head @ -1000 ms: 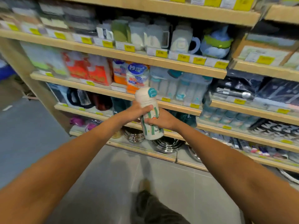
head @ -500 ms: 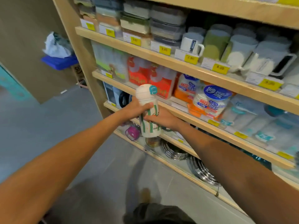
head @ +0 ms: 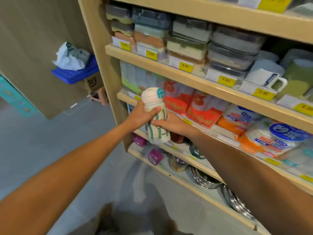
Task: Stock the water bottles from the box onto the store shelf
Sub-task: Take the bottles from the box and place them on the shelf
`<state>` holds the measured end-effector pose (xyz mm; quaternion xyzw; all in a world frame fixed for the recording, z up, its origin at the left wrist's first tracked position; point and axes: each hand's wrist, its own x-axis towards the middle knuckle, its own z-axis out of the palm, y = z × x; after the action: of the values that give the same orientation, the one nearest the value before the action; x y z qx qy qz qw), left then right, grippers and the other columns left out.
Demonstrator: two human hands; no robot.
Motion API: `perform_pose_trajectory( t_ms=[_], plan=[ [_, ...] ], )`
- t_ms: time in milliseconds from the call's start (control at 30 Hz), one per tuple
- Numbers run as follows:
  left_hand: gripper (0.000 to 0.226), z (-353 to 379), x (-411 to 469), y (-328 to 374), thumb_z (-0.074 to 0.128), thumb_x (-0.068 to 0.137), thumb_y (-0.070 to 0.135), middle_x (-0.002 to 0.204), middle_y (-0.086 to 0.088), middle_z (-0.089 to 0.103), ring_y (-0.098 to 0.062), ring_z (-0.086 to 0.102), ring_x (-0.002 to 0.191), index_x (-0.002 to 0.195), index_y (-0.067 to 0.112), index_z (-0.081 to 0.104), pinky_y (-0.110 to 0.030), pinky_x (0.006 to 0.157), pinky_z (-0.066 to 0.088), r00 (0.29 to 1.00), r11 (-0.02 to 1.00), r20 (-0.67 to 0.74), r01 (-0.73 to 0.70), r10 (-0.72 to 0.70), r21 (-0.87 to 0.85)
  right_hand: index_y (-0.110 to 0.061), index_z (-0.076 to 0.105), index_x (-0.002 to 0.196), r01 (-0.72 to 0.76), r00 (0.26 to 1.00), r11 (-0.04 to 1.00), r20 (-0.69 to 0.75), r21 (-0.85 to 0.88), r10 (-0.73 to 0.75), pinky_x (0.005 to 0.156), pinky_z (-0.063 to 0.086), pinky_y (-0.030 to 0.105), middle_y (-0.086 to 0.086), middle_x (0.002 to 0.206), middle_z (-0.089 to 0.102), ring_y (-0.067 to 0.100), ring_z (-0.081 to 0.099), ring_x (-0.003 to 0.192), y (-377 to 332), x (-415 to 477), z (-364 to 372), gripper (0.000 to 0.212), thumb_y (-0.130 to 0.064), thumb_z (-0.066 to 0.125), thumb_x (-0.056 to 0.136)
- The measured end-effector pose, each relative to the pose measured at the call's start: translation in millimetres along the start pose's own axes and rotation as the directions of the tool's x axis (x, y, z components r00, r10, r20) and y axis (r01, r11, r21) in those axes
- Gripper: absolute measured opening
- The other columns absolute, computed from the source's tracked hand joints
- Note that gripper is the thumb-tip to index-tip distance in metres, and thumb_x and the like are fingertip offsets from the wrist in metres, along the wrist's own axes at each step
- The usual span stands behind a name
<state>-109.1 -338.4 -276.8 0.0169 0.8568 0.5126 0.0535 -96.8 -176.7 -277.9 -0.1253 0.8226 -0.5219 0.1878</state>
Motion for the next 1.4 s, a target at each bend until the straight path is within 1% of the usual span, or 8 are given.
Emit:
perform_pose_trajectory(
  t_ms=[133,433,567,700,833,1033,1167,1400],
  plan=[
    [0.081,-48.2,34.7,8.3,0.063,0.067,0.071,0.118,0.006,0.061,-0.012,0.061,0.105,0.127,0.02,0.044,-0.035,0.089,0.052,0.997,0.996,0.003,-0.078,0.078,0.043,-0.018,0.064,0.102,0.0,0.99,1.0,-0.139,-0.021,-0.003,0.075,0.055,0.037,0.005,0.095,0.072,0.019,0.069,0.087,-38.1,40.9,10.0,0.026,-0.023,0.073,0.078],
    [0.06,-160.3,88.6,66.6,0.066,0.082,0.049,0.116,0.007,0.058,-0.009,0.055,0.101,0.128,0.019,0.042,-0.025,0.082,0.043,0.93,0.932,0.072,-0.363,0.361,0.007,-0.014,0.063,0.102,0.008,0.898,0.996,-0.437,-0.084,-0.044,0.075,0.055,0.034,0.009,0.093,0.072,0.019,0.067,0.08,-158.7,84.2,17.8,0.027,-0.025,0.074,0.08],
    [0.06,-204.2,105.2,109.7,0.064,0.084,0.048,0.113,0.006,0.056,-0.01,0.056,0.101,0.127,0.013,0.042,-0.022,0.077,0.041,0.89,0.892,0.067,-0.447,0.451,-0.063,-0.025,0.063,0.09,-0.013,0.861,0.977,-0.499,-0.213,-0.097,0.06,0.048,0.01,-0.009,0.081,0.068,0.003,0.063,0.07,-226.0,92.1,1.6,0.013,-0.03,0.072,0.083],
    [0.066,-241.7,125.3,156.4,0.067,0.076,0.055,0.114,0.002,0.064,-0.015,0.064,0.102,0.123,0.013,0.048,-0.029,0.083,0.053,0.869,0.861,0.058,-0.475,0.491,-0.181,-0.016,0.065,0.1,0.0,0.798,0.953,-0.574,-0.302,-0.182,0.069,0.05,0.02,-0.001,0.093,0.071,0.009,0.065,0.079,-285.9,102.1,-17.4,0.027,-0.033,0.073,0.081],
    [0.062,-279.1,135.6,202.7,0.067,0.083,0.043,0.116,0.001,0.06,-0.012,0.06,0.103,0.128,0.009,0.043,-0.015,0.078,0.047,0.835,0.812,0.041,-0.519,0.548,-0.268,-0.009,0.063,0.103,0.027,0.755,0.918,-0.594,-0.396,-0.278,0.082,0.053,0.038,0.01,0.099,0.071,0.023,0.068,0.09,-343.5,110.7,-31.3,0.035,-0.034,0.071,0.081],
    [0.084,-326.3,145.2,281.3,0.064,0.086,0.042,0.136,-0.001,0.046,-0.019,0.053,0.118,0.144,0.009,0.013,-0.028,0.081,0.047,0.831,0.757,0.0,-0.506,0.556,-0.414,-0.013,0.064,0.096,0.126,0.612,0.85,-0.635,-0.511,-0.472,0.081,0.056,0.045,0.006,0.089,0.072,0.022,0.069,0.085,-428.6,125.6,-61.9,0.048,-0.045,0.068,0.059],
    [0.081,-345.6,147.2,324.3,0.068,0.08,0.049,0.13,-0.001,0.051,-0.02,0.056,0.113,0.136,0.011,0.023,-0.035,0.088,0.05,0.821,0.758,-0.019,-0.536,0.571,-0.372,-0.017,0.068,0.098,0.26,0.492,0.772,-0.609,-0.58,-0.622,0.083,0.056,0.048,0.005,0.093,0.074,0.02,0.07,0.091,-475.0,136.0,-84.4,0.032,-0.027,0.065,0.068],
    [0.064,-375.9,150.0,393.6,0.066,0.086,0.031,0.121,-0.003,0.057,-0.017,0.058,0.111,0.134,0.009,0.03,-0.031,0.093,0.049,0.639,0.515,-0.27,-0.753,0.72,-0.409,-0.008,0.055,0.118,0.418,0.373,0.635,-0.515,-0.65,-0.772,0.089,0.055,0.041,0.009,0.109,0.067,0.021,0.066,0.102,-542.7,140.5,-124.4,0.043,-0.001,0.063,0.077]
  ],
)
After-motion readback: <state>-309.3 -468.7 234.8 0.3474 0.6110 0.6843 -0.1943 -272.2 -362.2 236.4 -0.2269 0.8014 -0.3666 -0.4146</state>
